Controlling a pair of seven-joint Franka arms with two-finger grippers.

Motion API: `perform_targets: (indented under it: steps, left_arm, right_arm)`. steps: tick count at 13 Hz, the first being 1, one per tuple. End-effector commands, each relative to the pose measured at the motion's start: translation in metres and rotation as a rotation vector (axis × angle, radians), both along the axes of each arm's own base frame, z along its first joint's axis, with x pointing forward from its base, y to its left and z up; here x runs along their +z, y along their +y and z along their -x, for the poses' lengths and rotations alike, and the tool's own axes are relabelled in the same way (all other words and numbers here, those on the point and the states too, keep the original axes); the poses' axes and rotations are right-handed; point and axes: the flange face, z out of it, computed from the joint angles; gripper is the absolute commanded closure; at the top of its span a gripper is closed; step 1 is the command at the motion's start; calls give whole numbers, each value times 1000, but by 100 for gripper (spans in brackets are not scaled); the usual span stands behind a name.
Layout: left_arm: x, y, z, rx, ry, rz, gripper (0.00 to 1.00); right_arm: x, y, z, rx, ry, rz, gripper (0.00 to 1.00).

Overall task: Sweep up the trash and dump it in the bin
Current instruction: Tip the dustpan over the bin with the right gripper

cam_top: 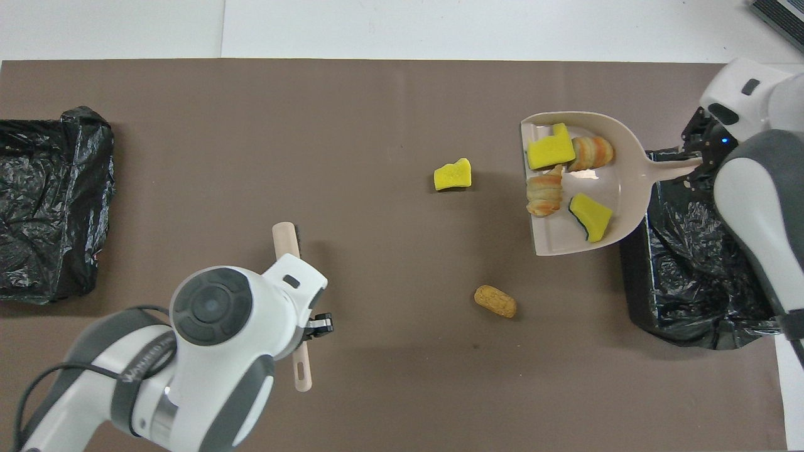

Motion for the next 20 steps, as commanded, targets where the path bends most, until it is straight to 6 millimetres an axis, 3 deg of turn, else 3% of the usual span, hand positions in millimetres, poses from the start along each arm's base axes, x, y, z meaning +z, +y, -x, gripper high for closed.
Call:
perform_targets:
  steps: [1, 3, 5, 8, 12, 17, 18, 20]
  left_arm:
    - [-1, -50, 35, 38, -70, 3, 100]
    - [-8, -83, 60, 11, -90, 20, 100]
    - [-17, -102, 76, 0, -61, 64, 100]
    - [-46, -105, 80, -6, -25, 90, 100]
    - [-48, -103, 74, -18, -51, 115, 100]
    - [-60, -108, 94, -38, -46, 100, 100]
    - [-60, -108, 97, -45, -48, 96, 100]
    - [-65, -105, 97, -44, -53, 95, 100]
  right_arm:
    - [7, -67, 14, 18, 10, -10, 100]
    - [9, -109, 24, 20, 22, 48, 100]
    - [11, -135, 33, 1, 43, 134, 100]
    - [25, -155, 42, 12, 63, 268, 100]
    - [28, -165, 56, 13, 107, 402, 100]
    - [22, -178, 94, -178, 130, 577, 100]
    - [23, -185, 97, -182, 138, 599, 100]
    - [36, -179, 98, -180, 132, 681, 100]
